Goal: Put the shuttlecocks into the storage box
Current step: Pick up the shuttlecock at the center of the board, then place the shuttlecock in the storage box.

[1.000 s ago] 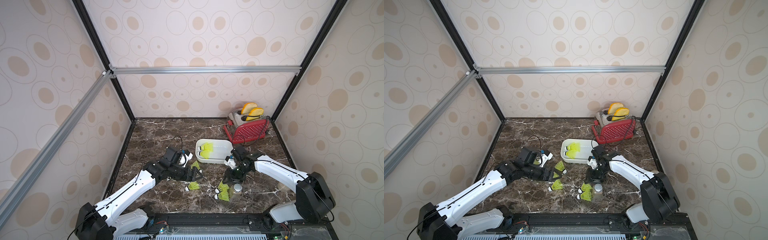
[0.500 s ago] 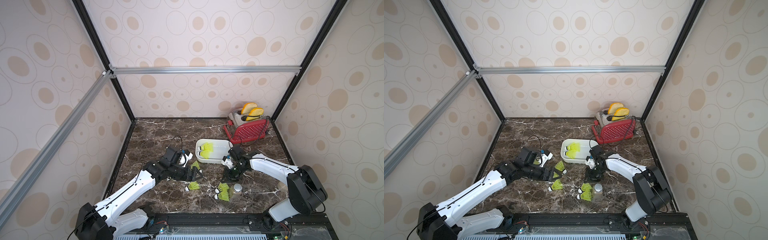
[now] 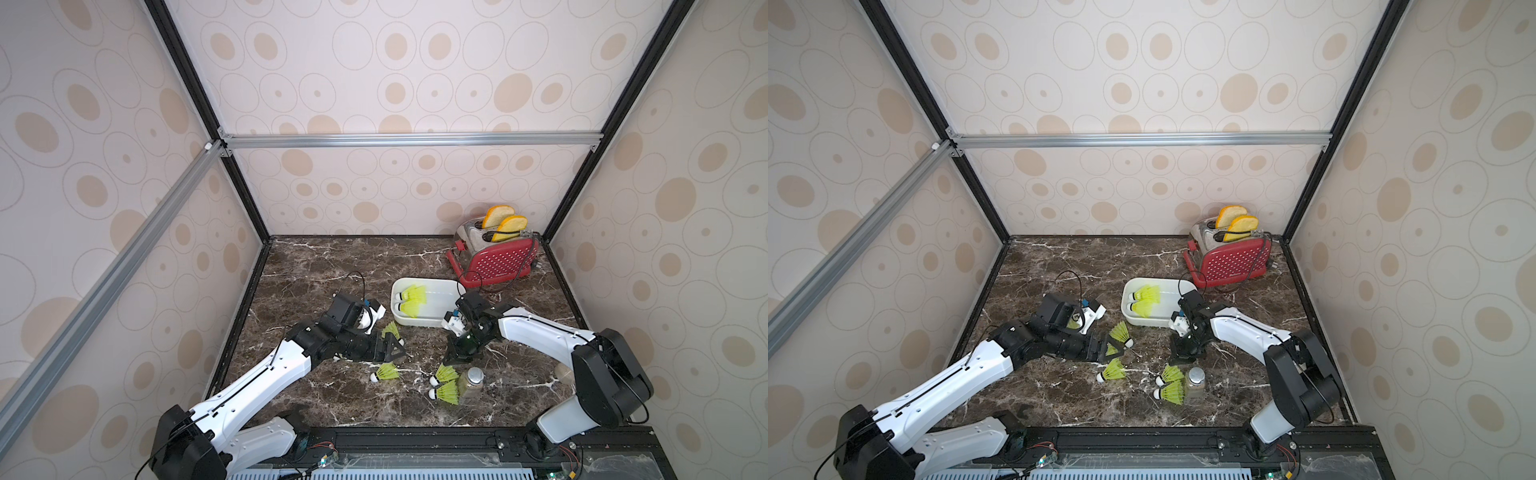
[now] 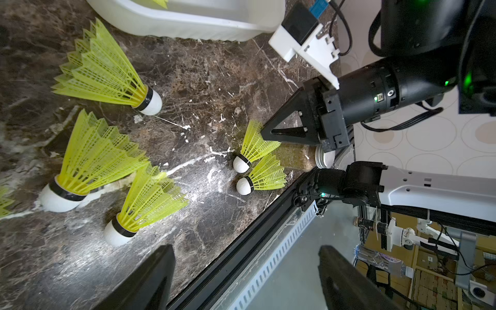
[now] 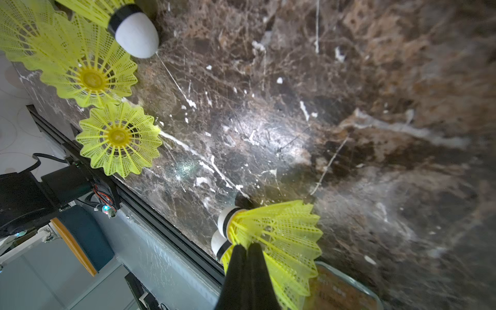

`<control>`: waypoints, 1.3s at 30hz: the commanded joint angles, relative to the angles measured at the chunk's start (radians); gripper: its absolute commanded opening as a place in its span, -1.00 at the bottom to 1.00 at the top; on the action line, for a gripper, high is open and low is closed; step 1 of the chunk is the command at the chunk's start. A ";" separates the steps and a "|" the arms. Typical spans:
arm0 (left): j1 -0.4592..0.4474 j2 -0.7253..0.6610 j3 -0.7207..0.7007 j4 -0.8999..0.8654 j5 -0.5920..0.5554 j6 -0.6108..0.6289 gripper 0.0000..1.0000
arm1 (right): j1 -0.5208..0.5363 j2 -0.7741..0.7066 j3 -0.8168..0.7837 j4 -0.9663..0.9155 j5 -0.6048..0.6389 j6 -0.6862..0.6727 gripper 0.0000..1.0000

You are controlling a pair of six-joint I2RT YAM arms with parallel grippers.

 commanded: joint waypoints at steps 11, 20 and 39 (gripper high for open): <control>-0.008 -0.016 0.099 0.070 -0.092 -0.083 0.74 | -0.040 -0.106 0.246 -0.080 0.041 0.091 -1.00; -0.008 0.034 0.178 0.079 -0.163 -0.115 0.74 | -0.117 -0.064 0.283 0.143 0.050 0.259 -1.00; 0.010 0.047 0.192 0.109 -0.211 -0.151 0.75 | -0.119 0.058 0.165 0.510 0.132 0.467 -1.00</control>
